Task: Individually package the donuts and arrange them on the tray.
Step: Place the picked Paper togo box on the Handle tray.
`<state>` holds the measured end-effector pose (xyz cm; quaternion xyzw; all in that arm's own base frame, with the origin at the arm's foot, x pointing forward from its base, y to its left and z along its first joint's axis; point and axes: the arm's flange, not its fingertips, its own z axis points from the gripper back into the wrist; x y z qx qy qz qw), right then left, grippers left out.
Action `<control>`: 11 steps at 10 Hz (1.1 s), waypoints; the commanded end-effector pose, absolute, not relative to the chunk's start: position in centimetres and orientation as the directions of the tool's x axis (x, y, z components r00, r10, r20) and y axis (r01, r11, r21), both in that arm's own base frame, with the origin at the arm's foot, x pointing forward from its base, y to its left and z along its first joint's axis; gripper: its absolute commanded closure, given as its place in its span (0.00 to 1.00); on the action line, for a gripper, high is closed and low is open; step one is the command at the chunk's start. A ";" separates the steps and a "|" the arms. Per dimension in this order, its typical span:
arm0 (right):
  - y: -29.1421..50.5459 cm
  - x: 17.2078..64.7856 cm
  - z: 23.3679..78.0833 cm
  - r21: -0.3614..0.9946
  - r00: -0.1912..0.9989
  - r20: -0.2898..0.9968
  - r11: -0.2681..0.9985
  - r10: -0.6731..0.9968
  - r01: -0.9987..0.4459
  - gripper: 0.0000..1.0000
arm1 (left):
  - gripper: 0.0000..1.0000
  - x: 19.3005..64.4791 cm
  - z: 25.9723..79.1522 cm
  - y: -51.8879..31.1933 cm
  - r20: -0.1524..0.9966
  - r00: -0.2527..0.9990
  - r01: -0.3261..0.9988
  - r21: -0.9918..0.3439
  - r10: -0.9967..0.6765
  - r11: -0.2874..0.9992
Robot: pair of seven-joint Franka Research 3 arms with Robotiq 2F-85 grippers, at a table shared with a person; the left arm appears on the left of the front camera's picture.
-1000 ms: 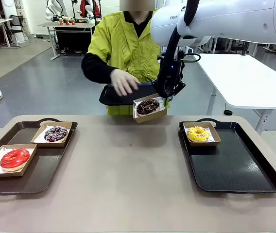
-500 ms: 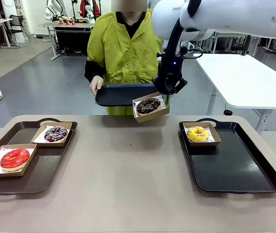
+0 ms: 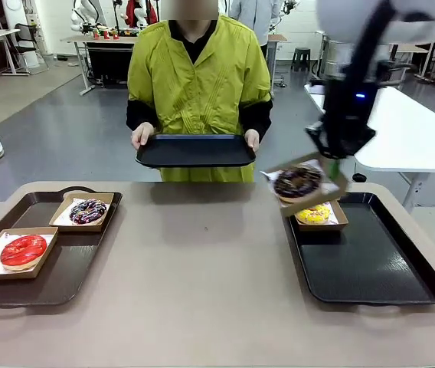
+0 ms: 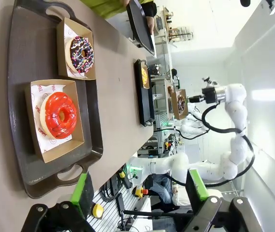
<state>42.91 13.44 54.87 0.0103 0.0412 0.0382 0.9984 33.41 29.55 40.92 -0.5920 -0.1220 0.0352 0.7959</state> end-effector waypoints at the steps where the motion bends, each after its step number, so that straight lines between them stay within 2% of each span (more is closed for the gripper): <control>1: 8.3 41.5 52.6 0.043 0.997 -0.014 0.996 0.082 -0.081 0.99 | 0.00 33.2 41.2 29.5 0.160 0.965 0.091 -0.948 0.210 0.306; 5: -0.5 43.4 48.6 0.043 1.000 -0.025 0.999 0.016 -0.015 0.99 | 0.00 33.2 41.2 29.5 0.160 0.965 0.091 -0.948 0.210 0.306; 9: -3.1 46.1 45.1 0.015 0.995 -0.088 0.999 -0.050 0.051 0.99 | 0.00 33.2 41.2 29.5 0.160 0.965 0.091 -0.948 0.210 0.306; 11: -3.2 45.1 44.7 0.027 0.996 -0.085 0.999 -0.041 0.044 0.99 | 0.00 33.2 41.2 29.5 0.160 0.965 0.091 -0.948 0.210 0.306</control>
